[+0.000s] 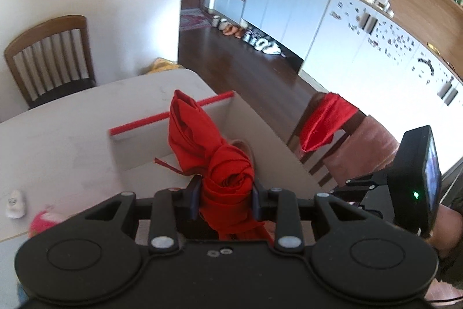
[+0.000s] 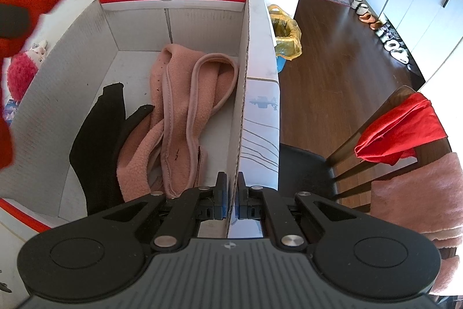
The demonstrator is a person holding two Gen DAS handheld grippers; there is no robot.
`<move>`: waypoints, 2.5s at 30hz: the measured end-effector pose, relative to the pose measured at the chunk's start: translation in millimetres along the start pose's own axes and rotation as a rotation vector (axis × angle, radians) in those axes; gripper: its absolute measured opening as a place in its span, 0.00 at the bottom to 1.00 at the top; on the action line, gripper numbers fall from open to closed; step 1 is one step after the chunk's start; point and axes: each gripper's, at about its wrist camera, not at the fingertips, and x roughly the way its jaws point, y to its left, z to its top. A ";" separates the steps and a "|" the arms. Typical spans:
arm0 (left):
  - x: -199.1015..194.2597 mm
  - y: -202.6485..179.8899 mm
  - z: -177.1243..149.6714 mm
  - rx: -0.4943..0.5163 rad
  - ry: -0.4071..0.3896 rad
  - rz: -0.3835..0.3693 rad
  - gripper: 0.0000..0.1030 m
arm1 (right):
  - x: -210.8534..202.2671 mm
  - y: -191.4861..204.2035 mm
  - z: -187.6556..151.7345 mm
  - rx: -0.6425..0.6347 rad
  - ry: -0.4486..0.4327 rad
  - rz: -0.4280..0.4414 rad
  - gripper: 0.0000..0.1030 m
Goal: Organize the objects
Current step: 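Carry the red cloth into the shoebox and open the left gripper, then withdraw the left gripper from the shoebox toward the tissue box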
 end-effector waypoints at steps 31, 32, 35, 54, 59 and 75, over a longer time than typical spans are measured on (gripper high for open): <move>133.4 -26.9 10.6 0.004 0.171 -0.024 0.31 | 1.0 -3.2 -1.9 -0.010 0.025 0.032 0.05; 135.6 -26.7 10.0 0.003 0.176 -0.024 0.31 | 1.4 -3.7 -2.0 -0.012 0.026 0.032 0.05; 141.3 -26.0 6.7 0.003 0.189 -0.020 0.31 | 1.2 -4.4 -2.1 -0.014 0.028 0.035 0.05; 131.3 -21.0 2.2 -0.057 0.163 0.003 0.57 | 1.1 -3.7 -3.2 -0.043 0.026 0.044 0.05; 116.1 -22.3 3.6 -0.071 0.136 0.010 0.61 | 0.7 -3.7 -3.6 -0.048 0.023 0.046 0.05; 39.6 -23.8 -6.0 -0.094 0.021 0.082 0.66 | -0.8 -4.5 -4.8 -0.072 0.017 0.057 0.06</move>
